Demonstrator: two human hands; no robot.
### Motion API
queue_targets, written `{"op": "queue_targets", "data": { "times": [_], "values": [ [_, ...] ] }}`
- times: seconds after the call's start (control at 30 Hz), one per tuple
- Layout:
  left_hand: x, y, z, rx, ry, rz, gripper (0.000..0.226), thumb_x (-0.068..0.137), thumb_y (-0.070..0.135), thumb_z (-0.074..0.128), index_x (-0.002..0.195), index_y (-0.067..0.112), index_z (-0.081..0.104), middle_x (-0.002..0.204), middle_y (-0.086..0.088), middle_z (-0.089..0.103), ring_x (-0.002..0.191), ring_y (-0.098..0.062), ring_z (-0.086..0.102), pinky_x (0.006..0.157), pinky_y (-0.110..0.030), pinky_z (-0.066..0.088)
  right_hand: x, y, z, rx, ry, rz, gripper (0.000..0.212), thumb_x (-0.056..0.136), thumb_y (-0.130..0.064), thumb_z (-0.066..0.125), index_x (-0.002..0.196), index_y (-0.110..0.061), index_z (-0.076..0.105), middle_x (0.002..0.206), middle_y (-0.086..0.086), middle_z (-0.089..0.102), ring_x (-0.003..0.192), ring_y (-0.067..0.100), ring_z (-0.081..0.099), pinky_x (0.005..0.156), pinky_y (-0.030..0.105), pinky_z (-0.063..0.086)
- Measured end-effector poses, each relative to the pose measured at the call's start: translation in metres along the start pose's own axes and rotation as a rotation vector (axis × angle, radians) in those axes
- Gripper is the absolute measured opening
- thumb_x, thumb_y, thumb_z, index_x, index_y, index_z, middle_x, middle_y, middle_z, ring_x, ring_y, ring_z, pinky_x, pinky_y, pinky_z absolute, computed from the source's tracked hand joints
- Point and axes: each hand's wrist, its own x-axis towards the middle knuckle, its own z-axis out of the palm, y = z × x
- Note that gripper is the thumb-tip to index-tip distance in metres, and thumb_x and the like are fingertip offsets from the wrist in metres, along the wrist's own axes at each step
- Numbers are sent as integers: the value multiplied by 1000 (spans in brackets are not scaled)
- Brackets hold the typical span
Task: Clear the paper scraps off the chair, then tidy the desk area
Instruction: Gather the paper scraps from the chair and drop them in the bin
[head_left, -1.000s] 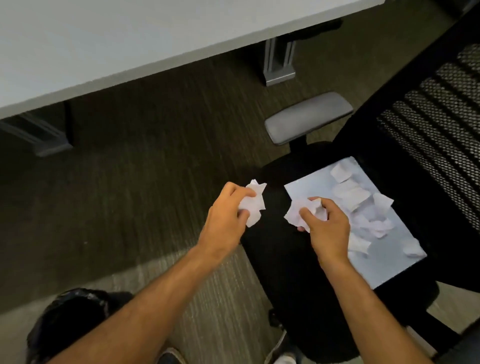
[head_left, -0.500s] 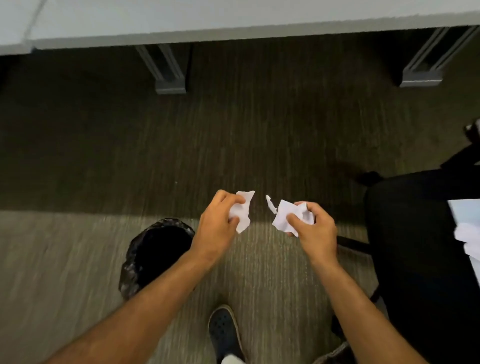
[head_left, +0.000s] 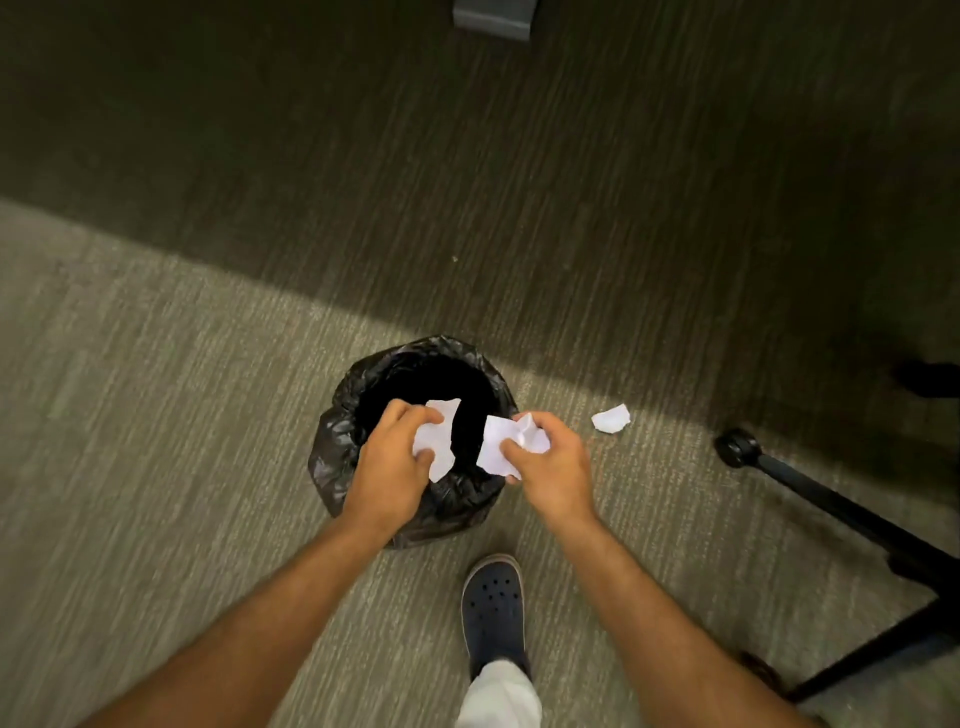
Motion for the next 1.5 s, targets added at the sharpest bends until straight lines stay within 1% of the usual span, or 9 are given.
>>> {"op": "queue_targets", "data": {
  "times": [0.17,0.3,0.4,0.53,0.73,1.0,1.1,1.27,1.5],
  "values": [
    [2,-49,9,18,16,-93,40,86,-6,66,120,13,61,116,2,48,97,-17,57,79,-31,48,11,25,51,-118,-13,44,16,78,-13,75,86,-19,62,87,10,60,64,15,54,46,34,54],
    [5,-65,11,11,0,-144,43,86,-6,67,125,12,59,123,-2,47,98,-21,60,85,-41,53,18,32,68,-189,-81,63,38,75,-16,80,111,-19,67,100,4,68,86,18,63,60,22,45],
    [7,-66,9,7,-2,-182,44,87,-3,68,126,16,60,126,2,48,102,-16,58,92,-35,53,19,30,69,-198,-89,104,57,77,-21,83,129,-17,60,109,2,65,89,18,66,74,30,53],
    [9,-52,6,22,12,-166,42,89,3,69,126,21,60,127,6,49,101,-6,52,90,-25,47,16,25,52,-182,-68,116,55,82,-24,79,133,-21,59,112,-2,63,96,16,66,80,31,55],
    [16,14,12,64,-8,-46,47,92,12,70,136,16,56,137,4,50,122,-15,54,101,-27,43,0,6,-4,-124,9,-16,48,84,-29,76,130,-23,64,120,-9,65,105,8,63,90,26,53],
    [20,171,55,73,-43,179,47,87,9,73,132,12,60,138,-1,55,128,-17,52,105,-23,36,-29,-17,-153,-152,216,-129,39,85,-25,77,122,-20,70,122,-6,68,113,12,61,102,41,48],
    [15,244,85,62,-75,275,48,82,2,75,128,6,63,134,-8,59,127,-25,55,111,-36,38,-41,-22,-231,-159,306,-140,38,85,-24,76,123,-20,69,121,-5,68,114,14,60,102,42,47],
    [-7,382,161,52,-136,444,48,82,9,76,128,11,65,134,-5,60,128,-22,53,110,-52,37,-67,-16,-377,-137,503,-155,35,86,-24,74,120,-22,69,115,-9,68,108,13,62,99,25,46],
    [-55,531,276,55,-324,656,43,85,21,74,126,16,65,128,2,61,119,-16,59,101,-36,48,-120,36,-559,-84,770,-54,20,90,-23,70,109,-25,70,111,-8,68,105,11,61,96,39,53]
  ]
}}
